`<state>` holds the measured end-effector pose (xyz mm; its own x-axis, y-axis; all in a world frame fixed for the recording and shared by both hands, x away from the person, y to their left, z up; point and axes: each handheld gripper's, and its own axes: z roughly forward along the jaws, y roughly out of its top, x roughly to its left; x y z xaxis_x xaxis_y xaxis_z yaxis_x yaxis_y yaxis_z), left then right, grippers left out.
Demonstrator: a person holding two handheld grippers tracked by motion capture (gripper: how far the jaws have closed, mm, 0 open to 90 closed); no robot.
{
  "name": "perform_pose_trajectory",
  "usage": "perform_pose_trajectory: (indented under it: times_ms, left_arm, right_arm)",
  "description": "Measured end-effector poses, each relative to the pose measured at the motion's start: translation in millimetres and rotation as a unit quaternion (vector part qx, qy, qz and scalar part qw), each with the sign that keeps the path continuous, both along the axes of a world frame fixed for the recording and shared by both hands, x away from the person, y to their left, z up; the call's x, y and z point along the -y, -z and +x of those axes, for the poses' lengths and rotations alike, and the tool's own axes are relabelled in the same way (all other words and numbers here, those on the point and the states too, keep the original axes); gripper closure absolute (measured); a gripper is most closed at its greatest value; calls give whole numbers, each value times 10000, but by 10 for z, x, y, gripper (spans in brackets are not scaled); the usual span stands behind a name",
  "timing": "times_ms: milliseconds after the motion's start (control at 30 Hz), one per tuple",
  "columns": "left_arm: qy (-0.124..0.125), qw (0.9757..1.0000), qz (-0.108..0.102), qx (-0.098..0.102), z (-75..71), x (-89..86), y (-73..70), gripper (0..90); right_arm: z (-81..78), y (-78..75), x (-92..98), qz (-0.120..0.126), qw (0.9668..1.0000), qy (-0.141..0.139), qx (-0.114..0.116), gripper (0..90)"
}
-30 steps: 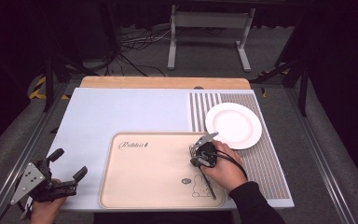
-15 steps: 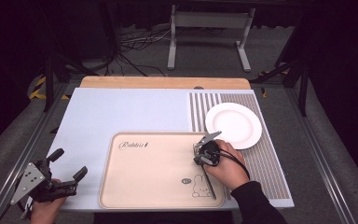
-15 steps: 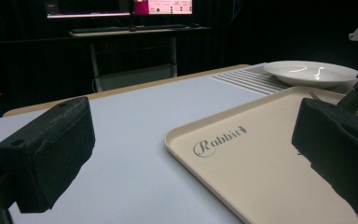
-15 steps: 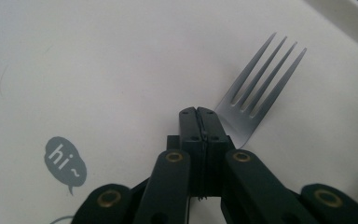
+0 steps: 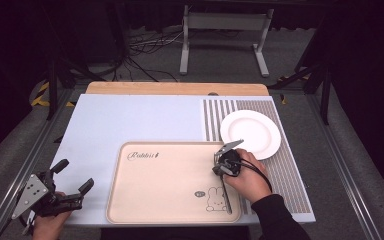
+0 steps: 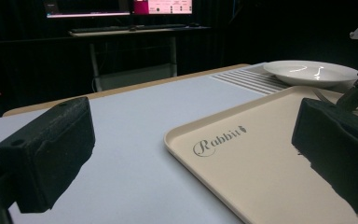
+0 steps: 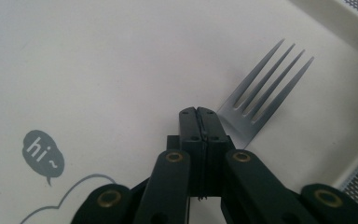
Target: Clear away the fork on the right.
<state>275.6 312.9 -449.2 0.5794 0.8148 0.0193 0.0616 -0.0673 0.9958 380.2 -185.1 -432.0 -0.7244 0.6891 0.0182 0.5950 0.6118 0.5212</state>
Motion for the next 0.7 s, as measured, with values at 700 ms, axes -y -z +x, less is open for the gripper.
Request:
perform_pose_trajectory:
  times_ms: [700]
  left_arm:
    - [8,10000,7,-11,3,7,2,1]
  right_arm:
    - [-2,1,122,36,9999,146,17,900]
